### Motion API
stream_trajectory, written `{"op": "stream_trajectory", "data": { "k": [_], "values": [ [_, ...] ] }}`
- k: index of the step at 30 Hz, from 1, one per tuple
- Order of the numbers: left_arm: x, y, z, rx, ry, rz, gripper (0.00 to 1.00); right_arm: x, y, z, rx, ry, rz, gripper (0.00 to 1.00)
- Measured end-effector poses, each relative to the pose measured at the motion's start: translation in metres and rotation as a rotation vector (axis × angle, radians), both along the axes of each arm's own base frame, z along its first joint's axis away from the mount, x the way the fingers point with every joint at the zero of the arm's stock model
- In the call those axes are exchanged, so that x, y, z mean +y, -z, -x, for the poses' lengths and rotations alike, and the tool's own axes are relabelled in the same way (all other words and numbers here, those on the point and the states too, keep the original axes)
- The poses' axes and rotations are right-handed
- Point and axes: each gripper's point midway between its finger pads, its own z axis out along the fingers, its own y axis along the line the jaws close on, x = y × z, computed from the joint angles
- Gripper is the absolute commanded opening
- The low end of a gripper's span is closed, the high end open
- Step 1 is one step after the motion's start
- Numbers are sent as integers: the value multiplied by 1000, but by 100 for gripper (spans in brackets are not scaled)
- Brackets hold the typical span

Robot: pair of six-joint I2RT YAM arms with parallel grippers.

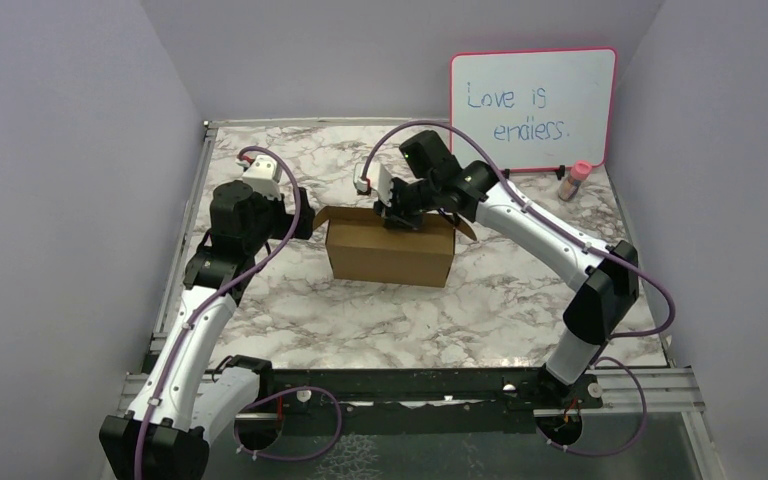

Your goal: Fold the paper box

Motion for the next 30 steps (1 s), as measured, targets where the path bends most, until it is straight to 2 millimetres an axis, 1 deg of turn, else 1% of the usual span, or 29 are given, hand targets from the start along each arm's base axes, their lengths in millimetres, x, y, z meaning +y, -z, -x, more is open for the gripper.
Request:
{"op": "stream_trajectory", "data": {
  "k": [5,7,9,11,14,16,19,21,22,23,24,30],
  "values": [
    [3,-3,0,-12,-14,-5,97,-2,3,2,1,0,-1,38],
    [5,-5,1,-18,-23,-6,97,-4,4,4,0,3,-3,45],
    [6,-6,1,-23,-32,-9,97,-6,3,6,-9,10,-18,51],
    [8,-8,1,-32,-41,-10,97,-10,-2,9,-27,23,-38,54],
    [10,-15,3,-62,-50,-7,97,-16,-18,9,-75,62,-88,57],
    [10,-17,4,-83,-49,-4,97,-21,-33,8,-119,107,-134,58],
    [10,-17,4,-98,-47,-4,97,-31,-56,4,-180,197,-213,60],
    [10,-16,4,-97,-44,-8,97,-40,-67,2,-213,269,-264,60],
    [10,-14,3,-97,-42,-11,97,-43,-65,-1,-215,307,-274,61],
    [10,-14,3,-96,-40,-15,97,-49,-75,0,-233,344,-308,61],
    [9,-13,3,-96,-35,-16,97,-54,-78,-1,-240,379,-328,62],
    [2,-16,4,-113,17,-22,96,-80,-85,0,-235,550,-405,62]
  ]
}}
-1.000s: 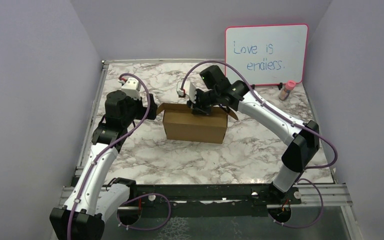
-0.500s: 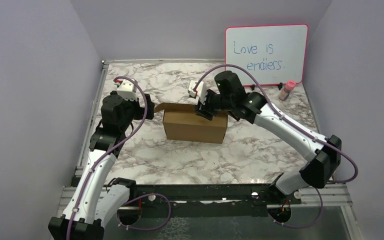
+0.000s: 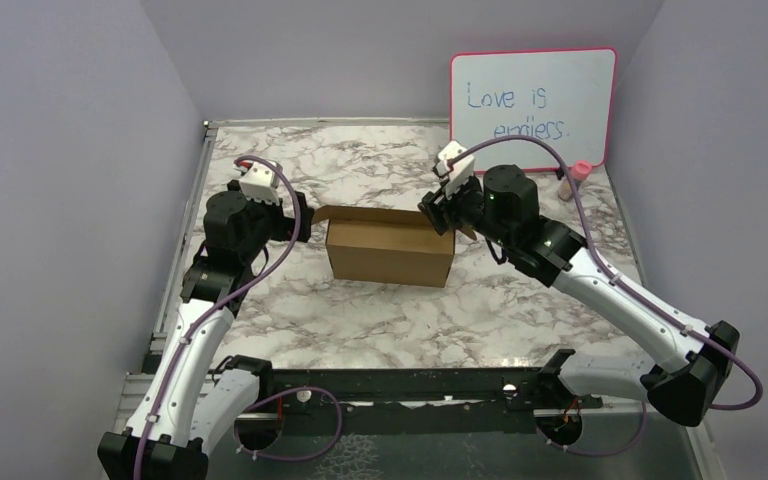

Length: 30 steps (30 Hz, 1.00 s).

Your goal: Fold the paper box

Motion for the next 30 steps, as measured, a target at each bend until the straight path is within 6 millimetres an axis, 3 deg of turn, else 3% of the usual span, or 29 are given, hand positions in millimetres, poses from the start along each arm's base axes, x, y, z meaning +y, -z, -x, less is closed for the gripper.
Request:
{"op": "stream_trajectory", "data": {
  "k": [6,11,15,23,30],
  "values": [
    [-12,2,2,5,75,5,94,-23,-15,2,0,119,-60,63],
    [-23,16,0,63,135,7,91,-45,-13,11,29,191,-52,63],
    [-28,22,0,107,168,11,88,-58,-1,18,76,227,-18,63],
    [-34,13,-2,113,213,-8,77,-73,48,26,196,264,70,57],
    [-43,16,-7,168,275,-16,65,-80,58,21,222,295,77,49]
  ]
}}
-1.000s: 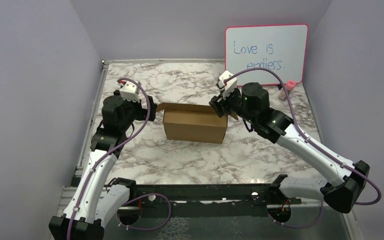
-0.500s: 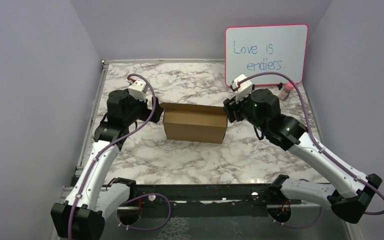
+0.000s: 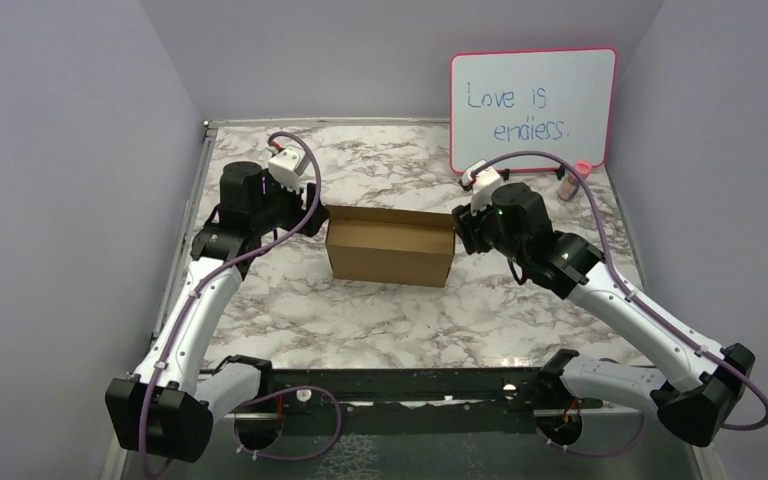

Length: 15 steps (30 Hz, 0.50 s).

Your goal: Fold the paper box

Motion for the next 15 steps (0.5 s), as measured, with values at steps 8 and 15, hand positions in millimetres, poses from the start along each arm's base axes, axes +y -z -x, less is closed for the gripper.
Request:
{"op": "stream_trajectory", "data": {
  "k": [8,15],
  "values": [
    [-4,15,3,57,36,-12,52,2,14,1,36,-12,11,36],
    [-5,24,3,90,49,-23,27,3,14,2,40,-21,5,28]
  ]
}}
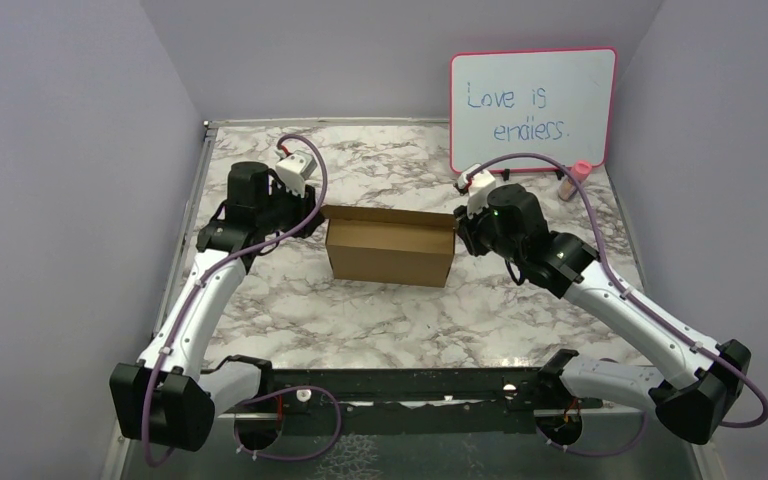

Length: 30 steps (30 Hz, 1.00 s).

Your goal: Fold the paper box

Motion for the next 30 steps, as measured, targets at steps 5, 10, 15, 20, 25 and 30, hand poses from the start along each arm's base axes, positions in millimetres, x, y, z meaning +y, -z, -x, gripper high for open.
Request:
{"op": "stream_trajectory", "data": {
  "k": [5,10,15,20,25,30],
  "values": [
    [-1,0,0,4,8,1,16,2,0,1,5,-8,-7,20],
    [-2,-4,1,4,4,15,11,3,3,1,18,-6,-11,19],
    [-3,-14,7,-11,-3,45,5,6,9,0,57,8,-5,13],
    [-8,-13,16,12,-10,77,0,7,9,1,88,35,-31,7],
    [-15,-4,22,56,-32,98,0,7,2,-1,118,75,-57,5],
    [-24,-4,27,64,-88,91,0,2,6,-8,171,176,-53,1]
  ]
}}
